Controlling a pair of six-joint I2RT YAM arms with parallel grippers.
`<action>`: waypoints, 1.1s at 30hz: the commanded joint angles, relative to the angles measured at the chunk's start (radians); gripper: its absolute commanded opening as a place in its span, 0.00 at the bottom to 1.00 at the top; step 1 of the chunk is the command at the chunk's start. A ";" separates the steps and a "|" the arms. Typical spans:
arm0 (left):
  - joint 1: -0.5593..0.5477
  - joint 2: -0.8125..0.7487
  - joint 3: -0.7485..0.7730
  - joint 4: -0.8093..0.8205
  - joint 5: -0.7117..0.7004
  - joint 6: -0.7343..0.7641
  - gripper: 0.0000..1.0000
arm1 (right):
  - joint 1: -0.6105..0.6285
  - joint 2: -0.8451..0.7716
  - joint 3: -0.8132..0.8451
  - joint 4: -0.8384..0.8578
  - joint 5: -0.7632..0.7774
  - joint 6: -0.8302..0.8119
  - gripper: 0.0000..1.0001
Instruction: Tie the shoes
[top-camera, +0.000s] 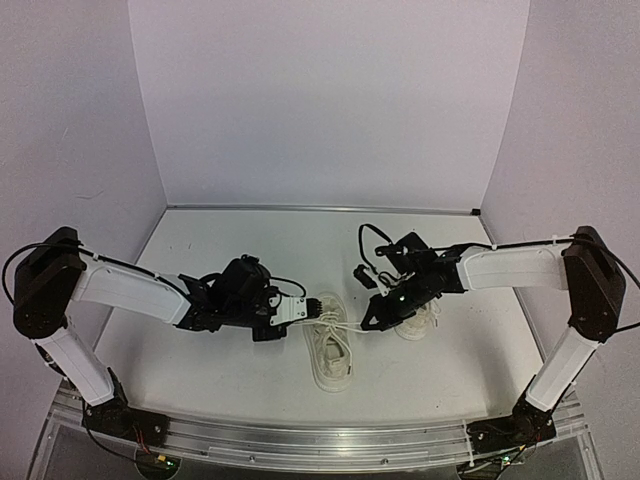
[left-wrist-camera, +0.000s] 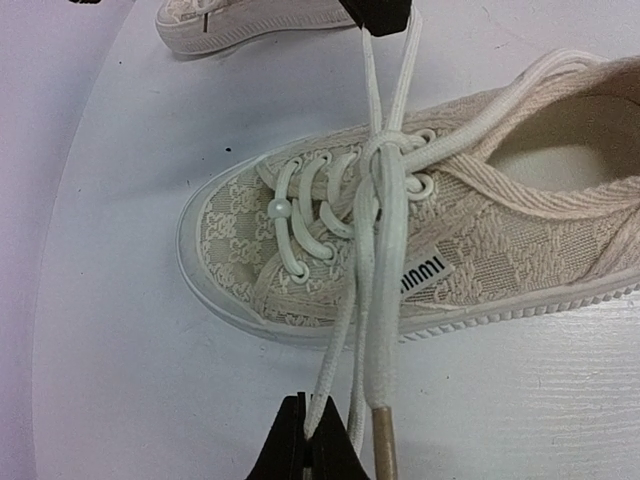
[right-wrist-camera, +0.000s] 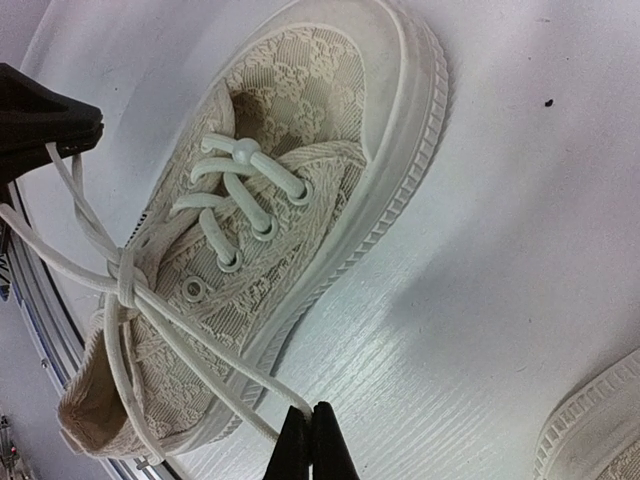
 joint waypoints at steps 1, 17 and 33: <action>0.054 -0.045 -0.033 0.002 -0.106 -0.046 0.00 | -0.015 0.011 -0.031 -0.091 0.113 -0.008 0.00; 0.088 -0.045 -0.056 0.031 -0.157 -0.081 0.00 | 0.000 0.021 -0.050 -0.093 0.135 0.000 0.00; 0.093 -0.058 -0.090 0.039 -0.195 -0.107 0.00 | 0.009 0.034 -0.065 -0.098 0.197 0.013 0.00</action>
